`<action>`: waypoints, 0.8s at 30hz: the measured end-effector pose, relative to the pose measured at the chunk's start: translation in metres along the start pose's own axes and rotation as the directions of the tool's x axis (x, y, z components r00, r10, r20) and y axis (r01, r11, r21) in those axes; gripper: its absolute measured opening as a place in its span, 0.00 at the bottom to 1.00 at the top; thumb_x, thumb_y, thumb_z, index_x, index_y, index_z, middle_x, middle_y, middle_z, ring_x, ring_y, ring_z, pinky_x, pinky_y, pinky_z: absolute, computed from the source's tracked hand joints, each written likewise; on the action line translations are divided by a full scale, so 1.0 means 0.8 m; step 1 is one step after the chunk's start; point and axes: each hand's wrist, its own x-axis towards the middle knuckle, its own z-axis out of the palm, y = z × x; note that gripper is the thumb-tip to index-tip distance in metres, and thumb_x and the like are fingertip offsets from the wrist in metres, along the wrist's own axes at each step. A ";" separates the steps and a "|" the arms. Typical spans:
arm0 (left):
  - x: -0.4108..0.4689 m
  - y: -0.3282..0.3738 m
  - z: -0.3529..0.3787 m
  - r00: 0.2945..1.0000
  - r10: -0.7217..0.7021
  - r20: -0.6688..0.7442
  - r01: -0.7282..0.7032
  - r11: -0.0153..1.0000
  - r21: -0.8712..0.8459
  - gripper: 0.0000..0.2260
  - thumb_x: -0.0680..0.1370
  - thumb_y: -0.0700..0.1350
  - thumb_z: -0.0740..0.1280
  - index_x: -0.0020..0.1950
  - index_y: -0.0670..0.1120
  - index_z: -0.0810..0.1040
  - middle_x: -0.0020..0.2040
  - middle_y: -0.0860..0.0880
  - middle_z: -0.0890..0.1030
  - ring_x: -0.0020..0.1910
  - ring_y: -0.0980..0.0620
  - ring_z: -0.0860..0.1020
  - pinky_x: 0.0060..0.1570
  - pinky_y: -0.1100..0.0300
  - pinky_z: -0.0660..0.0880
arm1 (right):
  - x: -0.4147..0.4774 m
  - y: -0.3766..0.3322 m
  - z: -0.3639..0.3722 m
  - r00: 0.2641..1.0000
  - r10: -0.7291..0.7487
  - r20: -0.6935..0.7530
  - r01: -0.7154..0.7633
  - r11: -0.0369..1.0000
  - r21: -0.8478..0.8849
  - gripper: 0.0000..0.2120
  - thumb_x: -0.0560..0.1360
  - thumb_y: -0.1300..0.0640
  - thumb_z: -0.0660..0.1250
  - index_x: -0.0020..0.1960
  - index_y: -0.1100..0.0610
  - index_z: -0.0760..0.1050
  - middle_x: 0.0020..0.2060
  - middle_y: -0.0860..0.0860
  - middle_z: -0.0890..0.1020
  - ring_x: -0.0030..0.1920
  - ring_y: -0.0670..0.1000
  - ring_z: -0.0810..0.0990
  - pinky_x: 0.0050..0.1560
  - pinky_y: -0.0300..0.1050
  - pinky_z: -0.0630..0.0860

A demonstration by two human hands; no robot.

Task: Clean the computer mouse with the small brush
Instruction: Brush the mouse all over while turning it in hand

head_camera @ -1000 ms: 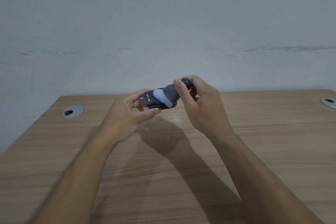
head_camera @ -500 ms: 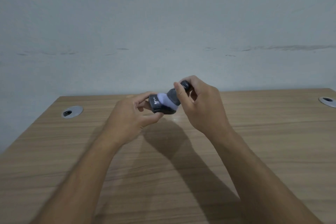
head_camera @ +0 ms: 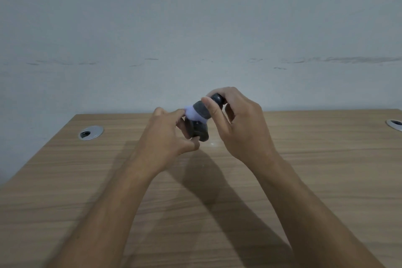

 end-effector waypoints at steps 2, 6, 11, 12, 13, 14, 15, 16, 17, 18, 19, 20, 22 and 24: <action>0.002 0.001 -0.001 1.000 -0.027 0.008 0.027 1.000 -0.002 0.15 0.74 0.49 0.82 0.53 0.62 0.81 0.54 0.53 0.75 0.51 0.59 0.74 0.43 0.69 0.65 | 0.001 -0.006 -0.005 0.996 -0.044 0.079 0.040 0.998 0.048 0.08 0.86 0.53 0.69 0.52 0.56 0.82 0.40 0.43 0.79 0.36 0.40 0.75 0.41 0.30 0.67; 0.004 -0.006 -0.002 1.000 0.016 -0.011 -0.016 1.000 0.006 0.18 0.72 0.49 0.81 0.60 0.58 0.83 0.49 0.54 0.82 0.58 0.50 0.72 0.43 0.65 0.66 | 0.001 -0.001 -0.004 0.997 -0.045 0.061 0.047 0.998 -0.037 0.09 0.86 0.51 0.68 0.50 0.55 0.80 0.40 0.45 0.79 0.38 0.45 0.73 0.43 0.34 0.66; 0.006 -0.011 0.000 1.000 0.005 -0.004 -0.005 1.000 0.007 0.15 0.72 0.49 0.82 0.48 0.61 0.78 0.47 0.55 0.84 0.57 0.51 0.73 0.42 0.66 0.66 | 0.000 -0.007 -0.002 0.995 -0.080 0.060 0.082 0.996 -0.024 0.08 0.86 0.52 0.69 0.53 0.54 0.82 0.43 0.45 0.81 0.39 0.40 0.74 0.43 0.32 0.67; 0.006 -0.011 -0.001 1.000 0.009 -0.008 -0.009 1.000 0.008 0.16 0.72 0.48 0.82 0.51 0.62 0.78 0.47 0.55 0.84 0.56 0.51 0.73 0.42 0.66 0.65 | 0.001 -0.005 -0.003 0.991 -0.090 0.096 0.092 0.996 -0.017 0.08 0.86 0.52 0.69 0.51 0.55 0.82 0.41 0.45 0.80 0.39 0.41 0.75 0.43 0.33 0.68; 0.007 -0.012 -0.003 1.000 0.021 -0.016 -0.021 1.000 0.002 0.17 0.72 0.47 0.81 0.54 0.62 0.79 0.45 0.56 0.84 0.56 0.51 0.72 0.42 0.66 0.64 | 0.001 -0.003 -0.005 0.989 -0.088 0.121 0.091 0.996 -0.022 0.09 0.85 0.52 0.69 0.50 0.55 0.81 0.40 0.45 0.80 0.40 0.44 0.75 0.43 0.35 0.69; 0.006 -0.011 -0.004 0.999 0.031 -0.026 -0.031 0.999 -0.008 0.18 0.73 0.47 0.81 0.57 0.61 0.81 0.44 0.57 0.85 0.56 0.51 0.72 0.42 0.65 0.64 | 0.002 0.001 -0.005 0.990 -0.080 0.116 0.084 0.996 -0.034 0.09 0.85 0.51 0.69 0.49 0.55 0.81 0.39 0.45 0.79 0.41 0.46 0.76 0.43 0.38 0.70; 0.006 -0.010 -0.004 0.999 0.034 -0.029 -0.035 0.999 -0.009 0.17 0.72 0.47 0.81 0.58 0.60 0.83 0.43 0.57 0.86 0.57 0.50 0.72 0.42 0.66 0.65 | 0.001 0.003 -0.004 0.995 -0.070 0.078 0.074 0.996 -0.051 0.09 0.85 0.51 0.69 0.49 0.55 0.81 0.40 0.45 0.80 0.41 0.48 0.76 0.44 0.39 0.70; 0.006 -0.007 -0.004 0.999 0.034 -0.025 -0.034 0.999 -0.005 0.17 0.72 0.48 0.80 0.58 0.60 0.83 0.45 0.56 0.86 0.57 0.51 0.72 0.42 0.66 0.65 | 0.001 0.003 -0.002 0.998 -0.063 0.027 0.065 0.996 -0.067 0.09 0.85 0.51 0.69 0.50 0.55 0.81 0.41 0.45 0.80 0.42 0.49 0.76 0.45 0.39 0.70; 0.006 -0.006 -0.002 1.000 0.027 -0.011 -0.027 1.000 0.009 0.16 0.72 0.49 0.80 0.56 0.61 0.82 0.49 0.55 0.86 0.57 0.52 0.72 0.42 0.67 0.65 | 0.001 0.002 -0.001 0.998 -0.059 -0.012 0.058 0.995 -0.076 0.09 0.86 0.51 0.68 0.52 0.54 0.81 0.42 0.45 0.81 0.43 0.49 0.77 0.46 0.38 0.71; 0.007 -0.004 -0.002 1.000 0.013 0.003 -0.013 1.000 0.022 0.14 0.72 0.50 0.81 0.52 0.62 0.80 0.52 0.53 0.84 0.57 0.53 0.73 0.41 0.68 0.65 | 0.001 -0.001 0.001 0.998 -0.061 -0.024 0.059 0.995 -0.076 0.08 0.86 0.50 0.69 0.53 0.54 0.82 0.43 0.45 0.81 0.44 0.49 0.77 0.47 0.38 0.72; 0.006 -0.002 0.000 1.000 -0.003 0.017 0.003 0.999 0.035 0.15 0.72 0.50 0.81 0.48 0.63 0.78 0.54 0.53 0.82 0.56 0.54 0.73 0.41 0.68 0.65 | 0.001 -0.003 0.002 0.997 -0.075 -0.008 0.074 0.995 -0.073 0.08 0.86 0.50 0.69 0.53 0.54 0.82 0.44 0.45 0.81 0.45 0.49 0.77 0.48 0.37 0.72; 0.005 -0.001 0.001 0.999 -0.023 0.027 0.022 0.999 0.035 0.16 0.72 0.50 0.82 0.47 0.63 0.77 0.54 0.53 0.80 0.56 0.54 0.74 0.42 0.68 0.65 | 0.001 -0.005 0.001 0.995 -0.096 0.029 0.097 0.993 -0.065 0.08 0.86 0.50 0.69 0.53 0.54 0.82 0.43 0.46 0.81 0.45 0.49 0.77 0.48 0.37 0.72; 0.006 -0.006 0.002 1.000 -0.022 0.014 0.023 1.000 -0.020 0.15 0.73 0.50 0.82 0.54 0.62 0.82 0.53 0.51 0.82 0.56 0.53 0.74 0.43 0.66 0.65 | 0.002 -0.005 -0.003 0.984 -0.124 0.129 0.130 0.991 -0.041 0.09 0.86 0.50 0.68 0.52 0.53 0.82 0.42 0.45 0.81 0.44 0.49 0.78 0.47 0.37 0.72; 0.004 -0.014 0.000 1.000 -0.009 -0.017 0.007 0.995 -0.099 0.17 0.74 0.51 0.82 0.61 0.60 0.85 0.48 0.52 0.86 0.55 0.52 0.75 0.44 0.61 0.67 | 0.002 0.002 -0.006 0.981 -0.104 0.164 0.113 0.993 -0.044 0.10 0.85 0.48 0.68 0.51 0.53 0.82 0.42 0.44 0.82 0.44 0.48 0.78 0.46 0.37 0.72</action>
